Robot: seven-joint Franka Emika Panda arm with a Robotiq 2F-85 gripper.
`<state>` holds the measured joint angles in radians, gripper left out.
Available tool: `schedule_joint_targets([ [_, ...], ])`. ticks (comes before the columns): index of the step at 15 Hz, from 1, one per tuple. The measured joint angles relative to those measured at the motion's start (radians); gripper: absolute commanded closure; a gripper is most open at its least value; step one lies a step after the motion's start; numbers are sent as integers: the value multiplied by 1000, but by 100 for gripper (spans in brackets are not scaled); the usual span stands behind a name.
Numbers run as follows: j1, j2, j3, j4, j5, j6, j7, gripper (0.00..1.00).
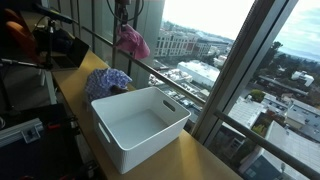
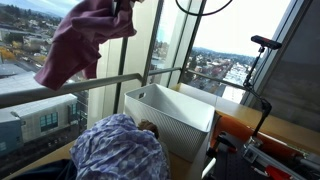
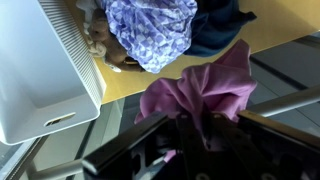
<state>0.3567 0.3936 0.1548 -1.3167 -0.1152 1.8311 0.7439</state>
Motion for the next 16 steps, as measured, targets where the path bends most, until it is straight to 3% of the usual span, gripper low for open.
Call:
schedule_joint_targets([
  [6, -51, -16, 0, -326, 48, 62, -152, 97],
  [11, -49, -79, 6, -623, 48, 245, -263, 97],
  [12, -48, -93, 9, -685, 48, 289, -279, 88],
  [13, -47, -106, 12, -748, 48, 336, -291, 63],
  [14, -47, -120, 13, -811, 48, 385, -302, 62],
  [16, -49, -159, 13, -935, 48, 480, -319, 50],
])
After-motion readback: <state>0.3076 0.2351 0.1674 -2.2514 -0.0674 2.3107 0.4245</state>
